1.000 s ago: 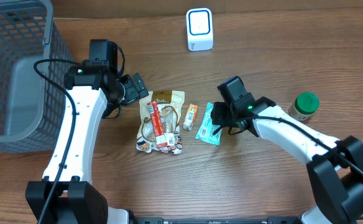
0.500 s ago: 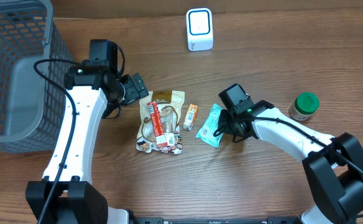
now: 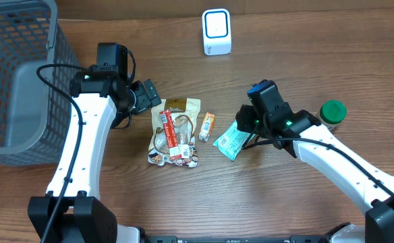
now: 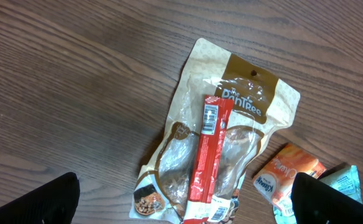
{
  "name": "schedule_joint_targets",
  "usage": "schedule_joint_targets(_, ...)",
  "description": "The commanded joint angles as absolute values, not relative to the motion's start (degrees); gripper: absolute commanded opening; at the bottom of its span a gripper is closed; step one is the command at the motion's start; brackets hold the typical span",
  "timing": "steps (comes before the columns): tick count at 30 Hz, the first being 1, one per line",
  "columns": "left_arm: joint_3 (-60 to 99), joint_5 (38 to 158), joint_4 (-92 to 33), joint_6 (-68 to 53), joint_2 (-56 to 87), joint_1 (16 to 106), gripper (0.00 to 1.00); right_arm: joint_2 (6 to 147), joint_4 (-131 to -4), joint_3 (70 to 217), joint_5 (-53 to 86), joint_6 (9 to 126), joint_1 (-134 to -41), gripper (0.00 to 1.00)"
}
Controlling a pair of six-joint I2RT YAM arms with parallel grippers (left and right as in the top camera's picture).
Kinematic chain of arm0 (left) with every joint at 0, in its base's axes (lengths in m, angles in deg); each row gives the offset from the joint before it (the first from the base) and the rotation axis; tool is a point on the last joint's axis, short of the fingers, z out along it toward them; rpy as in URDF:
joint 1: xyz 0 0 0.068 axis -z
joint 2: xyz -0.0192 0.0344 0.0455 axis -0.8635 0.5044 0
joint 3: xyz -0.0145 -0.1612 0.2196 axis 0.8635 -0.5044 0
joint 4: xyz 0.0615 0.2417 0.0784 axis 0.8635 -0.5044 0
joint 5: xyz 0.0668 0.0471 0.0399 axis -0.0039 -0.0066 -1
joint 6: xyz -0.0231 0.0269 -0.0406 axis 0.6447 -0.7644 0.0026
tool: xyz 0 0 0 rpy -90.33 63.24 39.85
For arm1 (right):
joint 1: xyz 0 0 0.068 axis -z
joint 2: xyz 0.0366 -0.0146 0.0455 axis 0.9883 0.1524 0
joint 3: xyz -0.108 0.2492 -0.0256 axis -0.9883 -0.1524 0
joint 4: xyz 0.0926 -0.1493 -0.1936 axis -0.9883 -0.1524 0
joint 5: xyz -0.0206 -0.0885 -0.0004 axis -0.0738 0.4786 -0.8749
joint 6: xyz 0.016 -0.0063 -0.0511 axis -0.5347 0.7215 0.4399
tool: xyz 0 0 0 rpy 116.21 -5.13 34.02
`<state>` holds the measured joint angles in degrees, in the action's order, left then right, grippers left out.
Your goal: Scan the item barcode
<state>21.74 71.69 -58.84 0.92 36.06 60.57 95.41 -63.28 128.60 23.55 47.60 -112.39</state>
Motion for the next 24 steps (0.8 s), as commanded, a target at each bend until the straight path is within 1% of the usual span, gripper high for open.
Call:
schedule_joint_targets(1, 22.11, 71.49, -58.84, -0.37, 35.08, 60.47, 1.0, 96.17, -62.19, 128.82, 25.34, 50.18, -112.24, 0.42)
schedule_joint_targets(6, 22.11, 71.49, -58.86, -0.37, 35.08, 60.49, 1.0, 98.97, -60.7, 128.74, 27.9, 50.16, -112.24, 0.42)
schedule_joint_targets(13, 22.11, 71.49, -58.84, -0.37, 35.08, 60.47, 1.0, 107.4, -59.69, 128.71, 27.13, 50.14, -112.35, 0.42)
schedule_joint_targets(15, 22.11, 71.49, -58.84, -0.37, 35.08, 60.47, 1.0, 108.56, -59.98, 128.71, 25.91, 50.12, -112.35, 0.41)
schedule_joint_targets(17, 22.11, 71.49, -58.84, -0.37, 35.08, 60.49, 1.0, 108.54, -61.6, 128.76, 25.78, 49.92, -112.35, 0.34)
schedule_joint_targets(18, 22.11, 71.49, -58.84, -0.37, 35.08, 60.49, 1.0, 108.32, -62.43, 128.82, 25.78, 49.92, -112.3, 0.33)
schedule_joint_targets(24, 22.11, 71.49, -58.84, -0.37, 35.08, 60.49, 1.0, 107.99, -67.98, 128.84, 25.97, 49.94, -111.21, 0.34)
